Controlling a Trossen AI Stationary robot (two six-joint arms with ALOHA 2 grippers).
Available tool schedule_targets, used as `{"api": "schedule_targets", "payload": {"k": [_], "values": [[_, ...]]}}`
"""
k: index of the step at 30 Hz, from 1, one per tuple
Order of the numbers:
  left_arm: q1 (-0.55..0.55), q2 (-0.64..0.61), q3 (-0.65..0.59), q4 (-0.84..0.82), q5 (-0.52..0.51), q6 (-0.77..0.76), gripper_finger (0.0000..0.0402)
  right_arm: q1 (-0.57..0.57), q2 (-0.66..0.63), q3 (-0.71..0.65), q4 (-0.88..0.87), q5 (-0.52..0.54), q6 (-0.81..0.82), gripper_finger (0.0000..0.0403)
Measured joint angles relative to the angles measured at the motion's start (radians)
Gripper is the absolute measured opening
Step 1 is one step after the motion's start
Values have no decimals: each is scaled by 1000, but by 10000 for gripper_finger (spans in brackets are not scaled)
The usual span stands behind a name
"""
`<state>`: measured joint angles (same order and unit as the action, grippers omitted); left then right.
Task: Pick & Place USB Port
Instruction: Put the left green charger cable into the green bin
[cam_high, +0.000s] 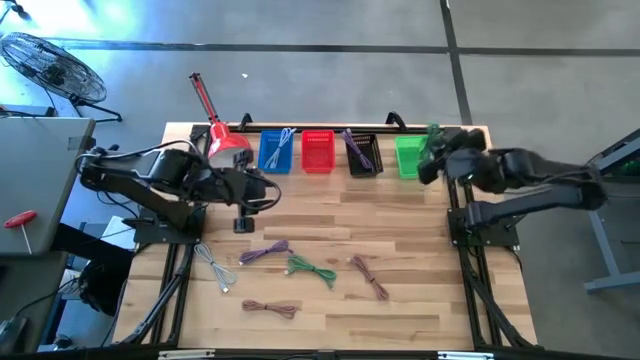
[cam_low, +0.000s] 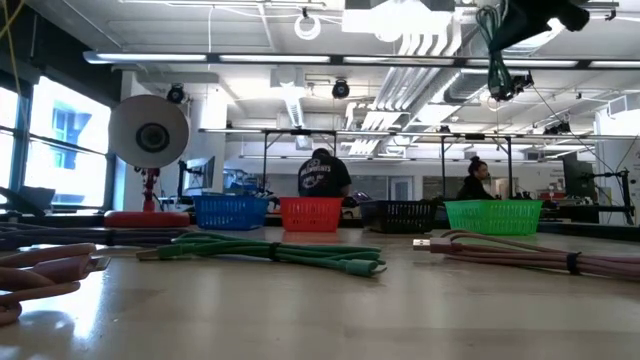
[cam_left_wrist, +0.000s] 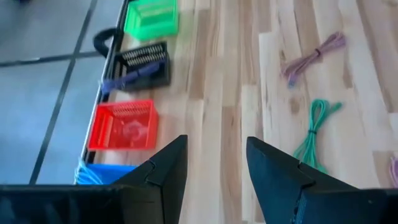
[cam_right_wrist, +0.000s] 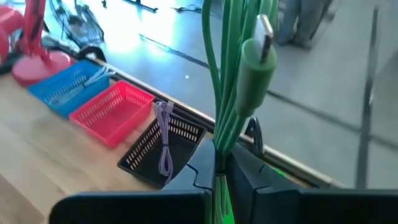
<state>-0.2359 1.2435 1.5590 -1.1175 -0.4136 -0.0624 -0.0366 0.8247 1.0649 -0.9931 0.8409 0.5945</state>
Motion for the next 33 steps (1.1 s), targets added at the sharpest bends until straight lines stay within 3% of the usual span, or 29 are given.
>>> {"api": "schedule_targets", "payload": {"k": [10, 19, 33], "values": [[0, -100, -240, 56, -24, -74, 159, -353, 35, 4, 143, -345, -177, 9], [0, -247, -523, 291, -12, -85, 159, -685, 249, 58, 14, -557, -238, 9], [0, -418, -887, 617, 14, -176, 159, -749, 555, 58, 25, -617, -258, 8]]}}
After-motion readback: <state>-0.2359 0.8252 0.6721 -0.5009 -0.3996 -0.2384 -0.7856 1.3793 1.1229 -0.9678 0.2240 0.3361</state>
